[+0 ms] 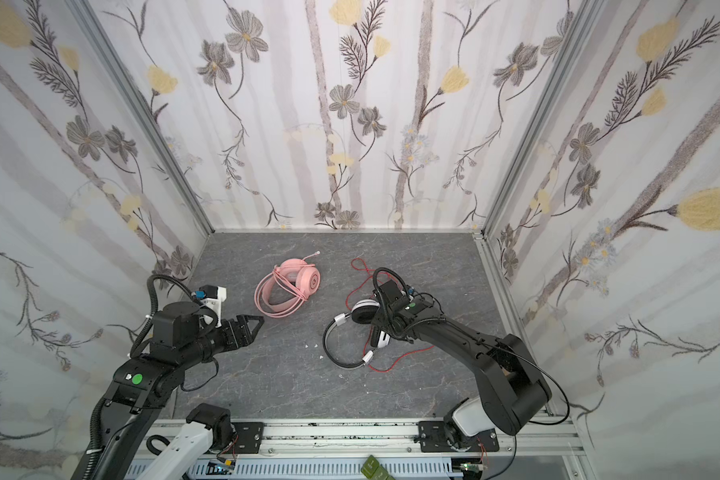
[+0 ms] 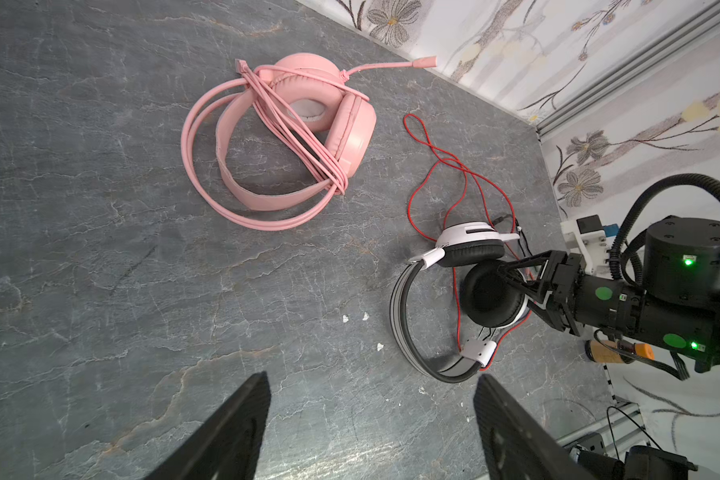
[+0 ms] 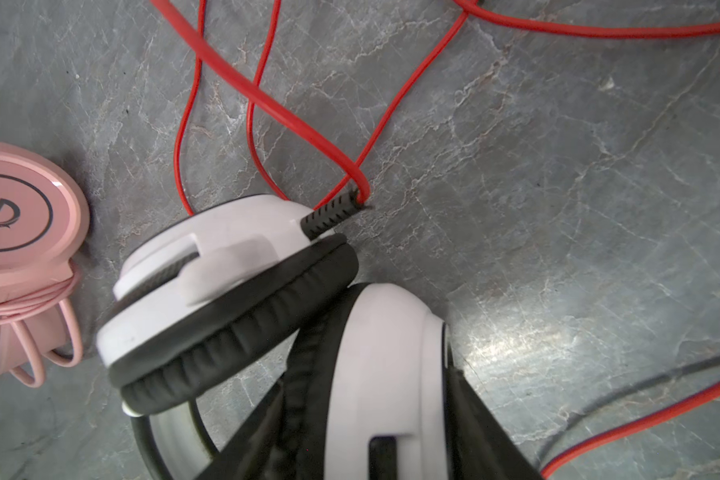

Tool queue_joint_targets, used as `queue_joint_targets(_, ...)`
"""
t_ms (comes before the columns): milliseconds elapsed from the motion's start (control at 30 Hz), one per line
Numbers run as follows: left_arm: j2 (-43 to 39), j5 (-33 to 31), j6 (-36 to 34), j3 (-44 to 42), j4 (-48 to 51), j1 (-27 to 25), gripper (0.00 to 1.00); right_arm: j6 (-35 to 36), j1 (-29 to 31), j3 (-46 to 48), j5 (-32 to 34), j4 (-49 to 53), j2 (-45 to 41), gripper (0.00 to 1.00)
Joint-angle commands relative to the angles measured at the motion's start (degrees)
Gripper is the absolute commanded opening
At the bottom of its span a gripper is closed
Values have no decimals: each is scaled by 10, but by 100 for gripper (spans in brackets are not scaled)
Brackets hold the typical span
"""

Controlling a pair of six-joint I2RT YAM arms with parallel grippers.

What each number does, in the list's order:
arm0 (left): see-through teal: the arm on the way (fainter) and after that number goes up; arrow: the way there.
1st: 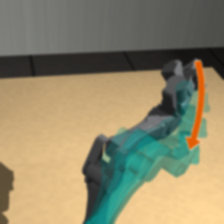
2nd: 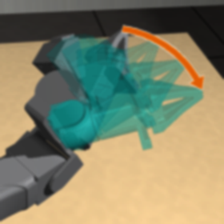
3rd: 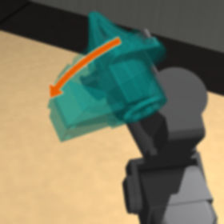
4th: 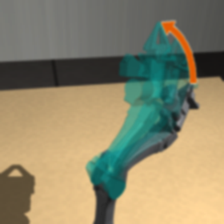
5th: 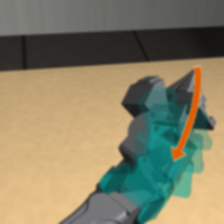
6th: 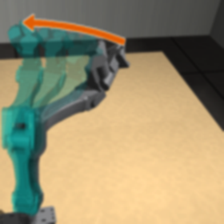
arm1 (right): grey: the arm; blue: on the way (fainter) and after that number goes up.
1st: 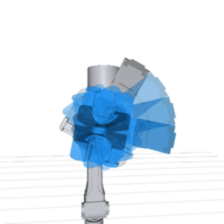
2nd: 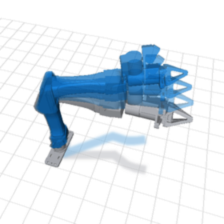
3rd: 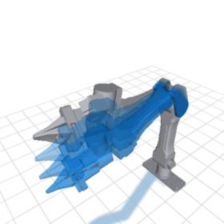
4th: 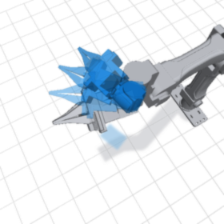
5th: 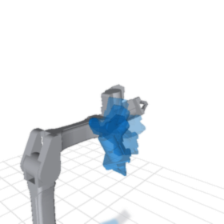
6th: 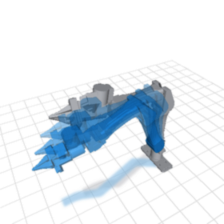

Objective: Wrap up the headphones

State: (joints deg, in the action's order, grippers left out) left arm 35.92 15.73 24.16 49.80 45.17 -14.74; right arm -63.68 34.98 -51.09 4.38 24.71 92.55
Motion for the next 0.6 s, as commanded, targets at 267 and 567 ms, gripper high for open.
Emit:
queue_joint_targets(267,-1,2,-2,-1,-19,1,80,-119,-25,4,-41,-28,-31,58)
queue_joint_targets(567,-5,-3,0,-2,-17,1,80,-196,-17,-8,-88,-69,14,59)
